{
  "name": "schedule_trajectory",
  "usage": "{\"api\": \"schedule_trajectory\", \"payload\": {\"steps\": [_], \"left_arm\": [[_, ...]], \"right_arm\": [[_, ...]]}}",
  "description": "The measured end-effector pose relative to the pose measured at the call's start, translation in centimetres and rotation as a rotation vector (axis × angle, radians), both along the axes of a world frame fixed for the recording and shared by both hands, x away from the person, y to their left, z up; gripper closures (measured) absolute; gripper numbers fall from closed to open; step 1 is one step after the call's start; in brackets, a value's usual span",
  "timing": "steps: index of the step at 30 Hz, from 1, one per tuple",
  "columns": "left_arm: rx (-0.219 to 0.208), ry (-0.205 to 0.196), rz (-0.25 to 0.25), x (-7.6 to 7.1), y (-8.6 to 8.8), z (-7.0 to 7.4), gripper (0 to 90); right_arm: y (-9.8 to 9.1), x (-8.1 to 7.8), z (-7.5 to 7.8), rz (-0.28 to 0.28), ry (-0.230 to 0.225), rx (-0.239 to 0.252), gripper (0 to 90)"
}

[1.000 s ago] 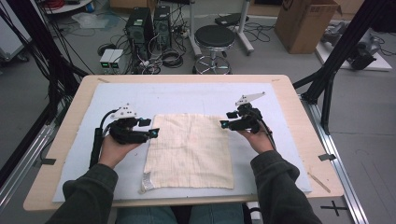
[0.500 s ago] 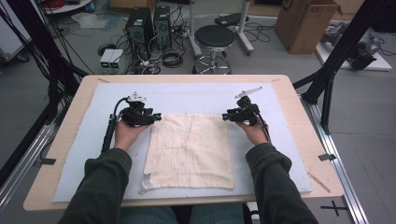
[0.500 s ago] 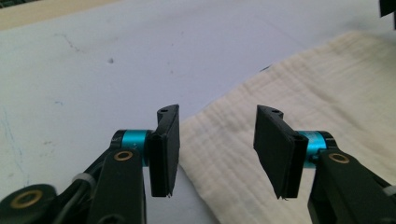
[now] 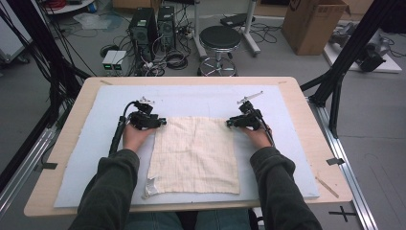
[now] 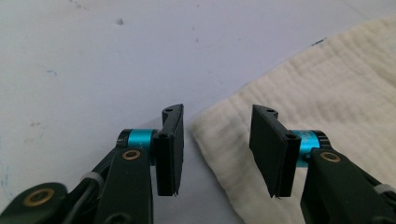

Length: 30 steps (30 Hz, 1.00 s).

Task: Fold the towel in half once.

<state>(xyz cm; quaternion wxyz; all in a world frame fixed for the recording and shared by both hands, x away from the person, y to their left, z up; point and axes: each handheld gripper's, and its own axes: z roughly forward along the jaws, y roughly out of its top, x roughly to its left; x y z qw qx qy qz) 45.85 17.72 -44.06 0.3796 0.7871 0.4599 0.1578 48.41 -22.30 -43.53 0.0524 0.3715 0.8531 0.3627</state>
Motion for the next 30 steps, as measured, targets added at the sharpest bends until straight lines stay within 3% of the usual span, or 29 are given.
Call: {"api": "schedule_trajectory", "payload": {"steps": [3, 5, 8, 9, 14, 21, 25, 30], "left_arm": [[0.016, -0.012, 0.015, 0.0, -0.2, 0.0, 58.3], [0.035, -0.027, 0.030, 0.0, -0.3, 0.0, 68.8], [0.015, -0.016, 0.020, 0.2, -0.2, 0.0, 84.7], [0.018, -0.019, 0.021, 0.2, -0.2, 0.0, 86.1], [0.015, -0.044, 0.039, 0.2, 0.2, 0.3, 87.2], [-0.040, -0.099, 0.088, 0.2, 1.7, 1.9, 87.3], [-0.070, -0.127, 0.081, 0.3, 2.0, 3.2, 87.3], [-0.059, -0.120, 0.050, 0.2, 1.6, 3.3, 87.3]], "right_arm": [[0.1, 0.0, 0.0, 0.030, 0.004, -0.003, 84.1], [0.1, 0.1, 0.0, 0.042, 0.007, -0.001, 85.7], [0.2, 0.3, 0.2, 0.034, 0.011, 0.009, 86.4], [0.3, 0.3, 0.4, 0.032, 0.001, 0.002, 86.5], [0.3, 0.9, 1.4, 0.001, -0.015, 0.011, 86.6], [1.2, 1.8, 3.6, -0.018, -0.064, 0.015, 86.6], [1.3, 2.1, 3.9, -0.038, -0.089, 0.026, 86.5], [0.7, 2.2, 3.3, -0.064, -0.043, 0.058, 86.5]]}}
